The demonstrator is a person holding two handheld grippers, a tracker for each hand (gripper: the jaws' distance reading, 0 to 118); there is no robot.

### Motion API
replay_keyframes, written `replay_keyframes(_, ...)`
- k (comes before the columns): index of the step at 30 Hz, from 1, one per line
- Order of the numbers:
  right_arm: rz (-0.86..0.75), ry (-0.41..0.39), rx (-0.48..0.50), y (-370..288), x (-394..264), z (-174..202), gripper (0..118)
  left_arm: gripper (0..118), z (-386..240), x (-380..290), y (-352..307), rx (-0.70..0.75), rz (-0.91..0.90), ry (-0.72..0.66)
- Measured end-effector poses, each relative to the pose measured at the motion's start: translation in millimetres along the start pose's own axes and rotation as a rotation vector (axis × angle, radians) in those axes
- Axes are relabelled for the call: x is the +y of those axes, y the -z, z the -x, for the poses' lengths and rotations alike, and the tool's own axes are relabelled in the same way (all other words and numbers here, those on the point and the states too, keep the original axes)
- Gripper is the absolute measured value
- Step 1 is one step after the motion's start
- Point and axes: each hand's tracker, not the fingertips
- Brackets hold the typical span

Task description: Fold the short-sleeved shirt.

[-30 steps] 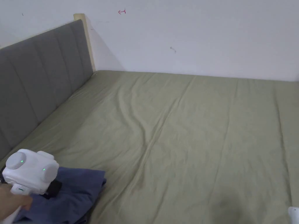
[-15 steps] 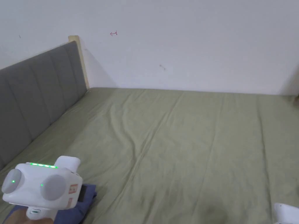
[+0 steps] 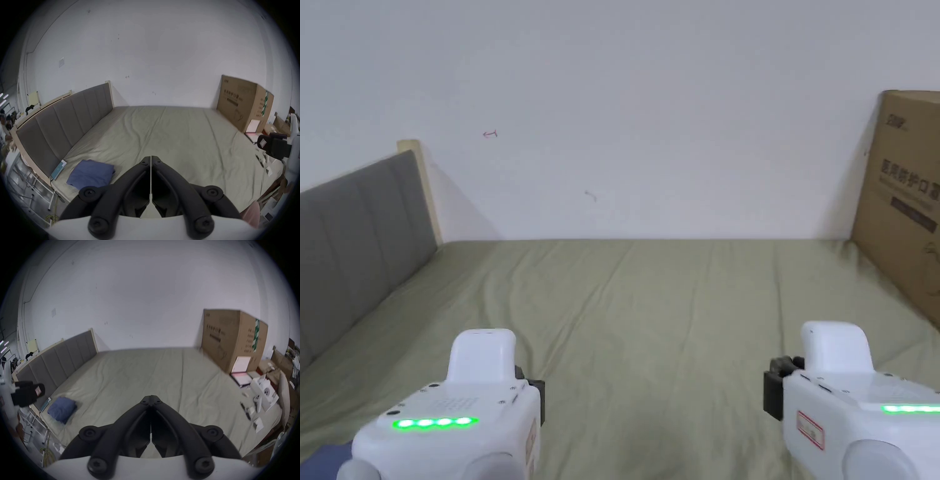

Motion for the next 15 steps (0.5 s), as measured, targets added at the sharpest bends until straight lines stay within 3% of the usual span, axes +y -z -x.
replay_keyframes(2,-0.063,-0.012,-0.02,-14,7,2,0,1,-10,1,-10,0.005,-0.059,0.04)
replay_keyframes(5,-0.14,-0.161,-0.146,-33,10,13,0,1,-25,8,-25,0.002,-0.164,0.075)
replay_keyframes(7,-0.18,-0.21,-0.181,-40,9,16,0,1,-35,12,-33,-0.005,-0.211,0.067)
replay_keyframes(11,-0.177,-0.115,-0.131,-44,8,8,0,1,-50,15,-42,-0.057,-0.258,0.068)
replay_keyframes(15,-0.197,-0.136,-0.167,-50,2,5,0,1,-53,12,-49,-0.104,-0.273,0.026)
